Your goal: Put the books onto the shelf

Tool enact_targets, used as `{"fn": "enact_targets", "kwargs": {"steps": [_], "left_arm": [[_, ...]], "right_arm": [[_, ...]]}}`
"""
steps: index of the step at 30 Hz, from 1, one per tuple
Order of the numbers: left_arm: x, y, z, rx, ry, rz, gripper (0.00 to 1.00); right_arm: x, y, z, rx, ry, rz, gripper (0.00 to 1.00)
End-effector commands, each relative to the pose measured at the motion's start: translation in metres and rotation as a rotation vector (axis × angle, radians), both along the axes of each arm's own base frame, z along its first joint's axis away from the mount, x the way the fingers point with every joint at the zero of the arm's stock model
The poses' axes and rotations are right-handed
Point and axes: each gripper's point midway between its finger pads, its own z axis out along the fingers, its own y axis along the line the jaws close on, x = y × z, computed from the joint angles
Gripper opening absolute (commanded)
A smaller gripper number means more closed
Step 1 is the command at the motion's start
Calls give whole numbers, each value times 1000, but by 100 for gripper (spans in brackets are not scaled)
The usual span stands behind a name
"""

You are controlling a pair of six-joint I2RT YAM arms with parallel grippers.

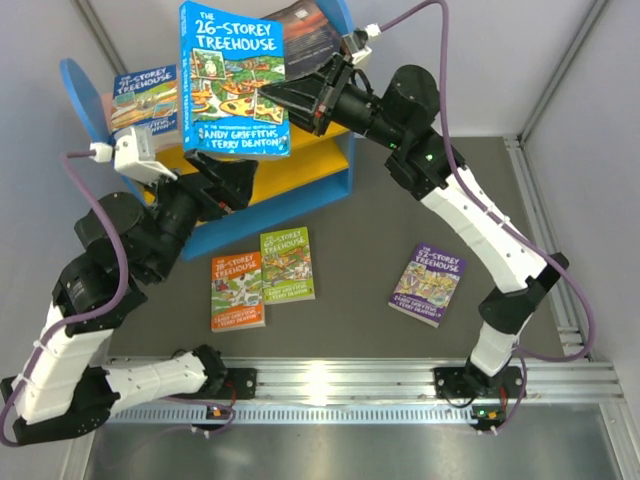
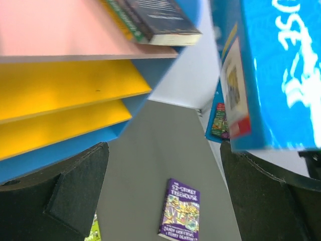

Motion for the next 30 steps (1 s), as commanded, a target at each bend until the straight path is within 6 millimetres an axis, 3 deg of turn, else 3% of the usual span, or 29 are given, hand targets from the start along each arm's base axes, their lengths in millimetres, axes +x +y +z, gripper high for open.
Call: {"fn": "enact_targets", "kwargs": {"steps": [1,4,5,6,10,14,25,29,30], "left_arm": [[-15,-66,43,-54,-122,-319,99],[-23,-81,39,-81,-123,-404,99],[-31,-72,55,-137,-179,-408,99],[-30,-73,48,-142,-181,-403,99],[-37,-57,64,-186,-251,-383,99],[-34,-58,68,-158,-239,-369,99],[-11,-17,70,-179,-230,-119,97],[-5,-16,74,-168,-241,-90,74],[-4,-18,74,-166,-237,-90,56]], "right_arm": [[-13,-21,33,69,-99,-18,0],[-7,-24,34,69,-94,-23,0],[-7,-24,35,70,-95,-25,0],[-8,-25,34,67,-96,-23,0],[-8,-25,22,33,-72,-23,0],[-10,-23,18,26,-65,-12,0],[-18,-29,1,-6,-48,1,0],[-19,-29,-3,-14,-41,6,0],[-19,-29,-3,-14,-41,4,0]]}}
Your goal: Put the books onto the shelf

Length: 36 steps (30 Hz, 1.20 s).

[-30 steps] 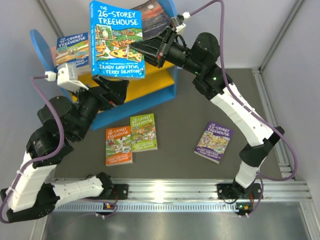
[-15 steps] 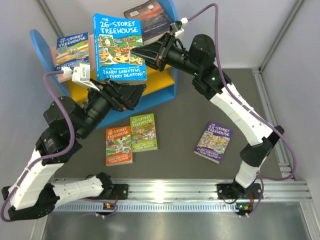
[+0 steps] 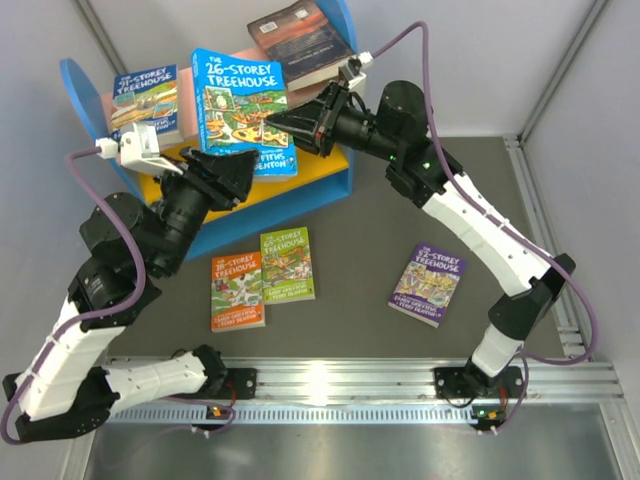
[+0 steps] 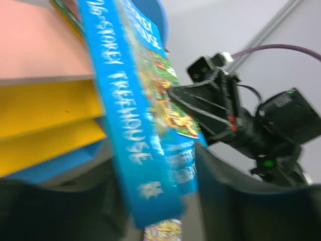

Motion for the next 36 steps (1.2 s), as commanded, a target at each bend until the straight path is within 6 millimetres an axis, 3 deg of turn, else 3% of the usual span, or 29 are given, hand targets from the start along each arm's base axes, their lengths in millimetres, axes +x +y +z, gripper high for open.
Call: {"fn": "enact_targets", "kwargs": {"steps": [1,2,3,4,5,7,8,9,11,12,14,15,16,18,23,24,25,26,27,28,29,30,31,32,33,34,36], "left_arm": [[-1,11,43,-90,-100,40,47],[-1,9,43,-89,-100,34,37],[1,6,41,-86,-91,31,16],[2,5,40,-83,-87,30,6],[4,4,38,-82,-82,34,0],[5,4,38,-81,-79,43,0],[6,7,39,-77,-81,57,0],[9,12,37,-65,-73,92,0],[14,24,43,-57,-62,161,0],[17,32,44,-16,-66,211,0],[20,37,54,16,-85,251,0],[24,41,53,67,-84,292,0],[29,40,55,98,-73,313,0],[34,43,56,159,-70,350,0],[47,31,69,366,-77,361,0],[62,9,57,458,-60,327,0],[57,7,63,496,-74,275,0],[64,5,58,541,-71,256,0],[72,-3,49,575,-58,230,0],[83,4,36,610,-25,207,0],[81,-10,27,607,-14,126,0],[99,25,22,580,41,196,0],[110,35,6,566,90,178,0],[119,58,5,506,113,205,0],[112,66,15,472,81,207,0],[117,70,7,459,95,202,0],[120,85,15,394,73,205,0]], "right_arm": [[-31,-27,55,112,-142,9,0],[-31,-26,56,114,-141,11,0],[-31,-26,56,115,-140,13,0],[-31,-26,58,118,-141,14,0],[-30,-26,58,118,-141,14,0],[-31,-25,60,120,-151,20,1],[-33,-25,63,123,-160,30,8],[-33,-25,63,122,-171,31,39],[-36,-28,66,122,-191,35,69],[-36,-29,65,119,-195,36,99],[-37,-32,58,98,-201,36,100],[-37,-34,54,89,-199,36,100],[-32,-33,36,59,-173,36,100],[-37,-41,30,46,-169,34,100],[-43,-52,-4,-8,-125,41,100],[-45,-52,-7,-13,-123,45,100],[-46,-53,-12,-21,-117,50,100],[-47,-54,-13,-22,-118,53,100],[-48,-54,-14,-23,-118,58,100],[-49,-53,-14,-26,-121,68,100],[-51,-53,-14,-26,-125,73,100],[-51,-53,-14,-27,-127,79,100],[-54,-54,-12,-25,-134,88,100],[-55,-54,-13,-30,-138,88,100],[-56,-55,-12,-30,-144,89,100],[-58,-57,-13,-37,-152,89,100],[-60,-58,-16,-45,-148,87,100]]}}
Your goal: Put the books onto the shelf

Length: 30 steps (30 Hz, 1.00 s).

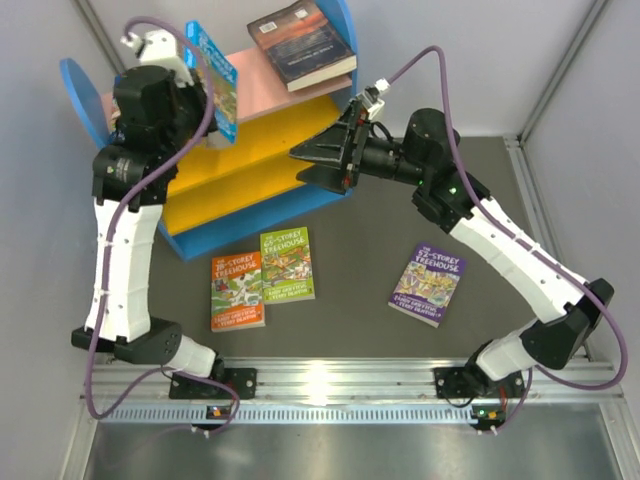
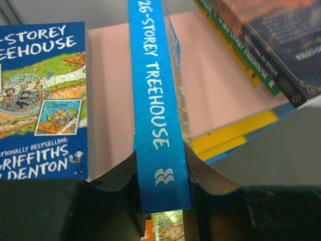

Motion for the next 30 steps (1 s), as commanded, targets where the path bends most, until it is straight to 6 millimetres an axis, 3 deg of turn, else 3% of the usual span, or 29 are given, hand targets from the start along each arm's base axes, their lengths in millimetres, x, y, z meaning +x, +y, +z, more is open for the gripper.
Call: {"fn": "enact_targets", "kwargs": {"steps": [1,6,9,14,20,30], "left_arm": [[-29,10,57,-197,-170,-115,0],[-14,24,59,-333,-177,-117,0],[-9,49,69,-386,-227,-29,0],[-6,84,64,-463,-241,130,0],[-8,122,39,-547,-221,341,0],[-12,157,3,-630,-176,580,0]], "right_arm": [[-19,-19,21,38,-88,9,100],[-22,-20,17,31,-88,15,100],[-22,-21,14,22,-87,13,100],[-22,-22,10,16,-82,14,100],[-20,-20,3,4,-75,19,100],[-16,-19,-7,-14,-61,30,100]]}}
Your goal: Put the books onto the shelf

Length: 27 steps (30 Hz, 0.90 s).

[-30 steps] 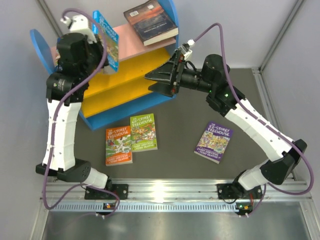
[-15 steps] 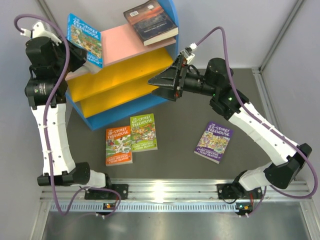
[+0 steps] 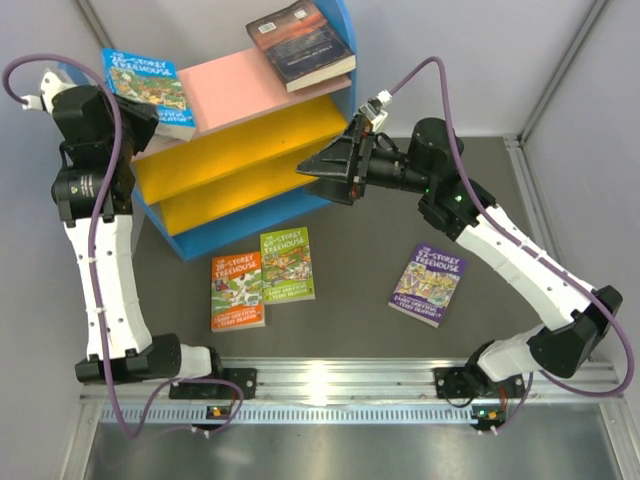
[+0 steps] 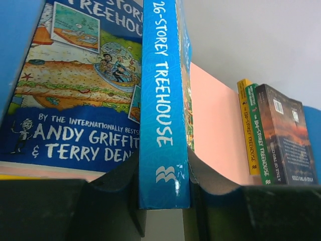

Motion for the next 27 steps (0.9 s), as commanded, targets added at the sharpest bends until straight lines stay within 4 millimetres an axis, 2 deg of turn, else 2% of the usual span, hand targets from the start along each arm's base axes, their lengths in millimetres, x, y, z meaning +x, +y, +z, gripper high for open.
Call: {"fn": "enact_targets", "kwargs": {"steps": [1,3,5,8,9,11,12,15,16,18,23,27], "left_arm": [[-15,45,7,-4,-36,235,0],[-17,50,0,-17,-29,268,2],[-17,52,-5,-31,-26,279,7],[-17,56,-14,-49,-4,296,27],[-18,58,-15,-52,-4,305,39],[-19,59,-17,-61,-1,310,52],[-19,60,-17,-62,-1,313,61],[-20,63,-19,-65,5,321,79],[-20,63,-18,-66,3,320,88],[-21,61,-18,-68,6,314,98],[-29,60,-22,-71,35,314,98],[-43,63,-32,-49,85,342,99]], "right_arm": [[-4,-9,11,25,-56,5,100],[-5,-10,9,23,-53,5,100],[-5,-11,6,19,-48,5,100],[-4,-12,3,15,-44,5,100],[-4,-14,2,13,-44,3,100],[-3,-15,-2,8,-34,2,100],[-4,-15,-2,9,-35,4,100],[-5,-17,-5,3,-31,2,100],[-5,-17,-7,1,-29,2,100],[-5,-18,-9,-1,-28,1,100],[-6,-19,-14,-10,-23,-1,100],[-6,-21,-22,-21,-18,-4,100]]}}
